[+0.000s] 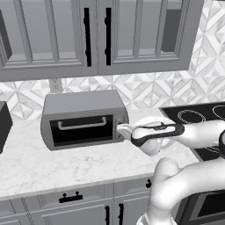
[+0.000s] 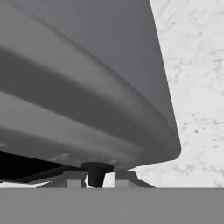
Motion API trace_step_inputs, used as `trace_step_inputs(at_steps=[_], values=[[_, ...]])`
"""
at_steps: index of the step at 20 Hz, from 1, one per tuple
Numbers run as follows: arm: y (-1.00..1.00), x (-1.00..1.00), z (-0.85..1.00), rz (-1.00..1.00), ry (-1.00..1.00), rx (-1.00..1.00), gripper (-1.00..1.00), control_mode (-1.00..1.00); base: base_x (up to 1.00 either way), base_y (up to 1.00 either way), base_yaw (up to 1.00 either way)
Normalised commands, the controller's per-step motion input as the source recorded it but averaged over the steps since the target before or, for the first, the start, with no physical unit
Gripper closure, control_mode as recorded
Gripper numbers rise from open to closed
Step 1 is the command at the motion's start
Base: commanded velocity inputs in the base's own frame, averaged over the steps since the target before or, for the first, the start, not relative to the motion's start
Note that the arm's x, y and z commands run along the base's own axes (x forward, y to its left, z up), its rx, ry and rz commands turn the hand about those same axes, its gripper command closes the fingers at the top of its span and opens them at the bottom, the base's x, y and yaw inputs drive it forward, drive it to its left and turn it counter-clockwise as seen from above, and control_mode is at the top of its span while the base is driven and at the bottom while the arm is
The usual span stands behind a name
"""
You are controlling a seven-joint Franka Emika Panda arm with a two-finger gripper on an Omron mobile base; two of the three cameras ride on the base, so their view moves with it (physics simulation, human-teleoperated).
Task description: Pick up the kebab skewer and baguette bread, and place them inside the toaster oven. Close the toaster oven door and start by setting the timer.
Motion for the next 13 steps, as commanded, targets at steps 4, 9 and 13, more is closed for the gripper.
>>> trace_step_inputs(at_steps=[4,9,13], values=[[-0.29,0.00,-0.07,0.09,-0.07,0.35,1.00,-1.00,0.00,0.00,0.00],[-0.25,0.00,-0.06,0.13,-0.09,0.36,1.00,-1.00,0.00,0.00,0.00],[-0.12,0.00,-0.01,0.13,-0.05,0.31,1.00,-1.00,0.00,0.00,0.00]])
